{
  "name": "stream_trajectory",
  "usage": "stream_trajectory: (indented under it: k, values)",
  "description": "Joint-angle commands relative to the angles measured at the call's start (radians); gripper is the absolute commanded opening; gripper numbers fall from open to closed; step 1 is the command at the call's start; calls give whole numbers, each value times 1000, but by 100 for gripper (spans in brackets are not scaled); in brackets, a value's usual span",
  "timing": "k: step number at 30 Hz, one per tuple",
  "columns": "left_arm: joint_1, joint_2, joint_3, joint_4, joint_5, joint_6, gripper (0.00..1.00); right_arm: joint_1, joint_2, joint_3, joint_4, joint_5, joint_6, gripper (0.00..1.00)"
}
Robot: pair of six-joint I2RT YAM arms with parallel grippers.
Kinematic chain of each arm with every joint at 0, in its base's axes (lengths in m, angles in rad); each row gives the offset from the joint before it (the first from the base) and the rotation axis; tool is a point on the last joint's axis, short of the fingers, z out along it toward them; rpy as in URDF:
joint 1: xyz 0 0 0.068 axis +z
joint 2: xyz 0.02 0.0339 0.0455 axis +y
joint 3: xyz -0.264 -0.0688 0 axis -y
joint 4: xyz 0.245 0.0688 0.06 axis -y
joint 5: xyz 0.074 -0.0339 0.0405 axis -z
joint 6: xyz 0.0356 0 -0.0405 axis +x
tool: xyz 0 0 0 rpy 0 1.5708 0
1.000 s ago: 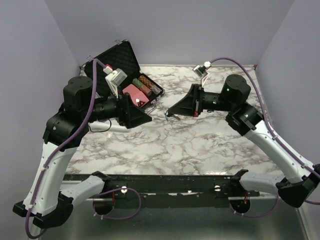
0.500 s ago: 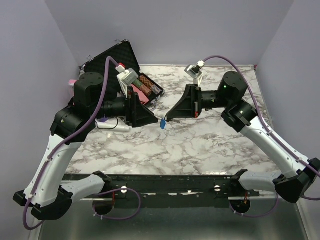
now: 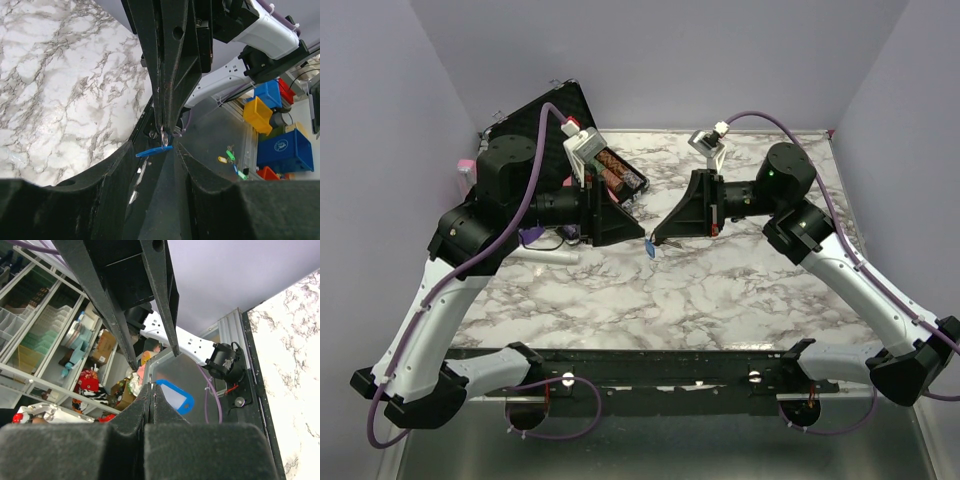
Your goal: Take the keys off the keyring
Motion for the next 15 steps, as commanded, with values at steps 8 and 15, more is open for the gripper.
stream_trajectory:
  k: [8,15]
  values:
    - [-43,48,62,2,-34,7,40,-2,-15,50,-49,-28,-16,1]
    - [-60,65,81,-12,-47,15,30,-2,-26,53,-58,-31,-16,1]
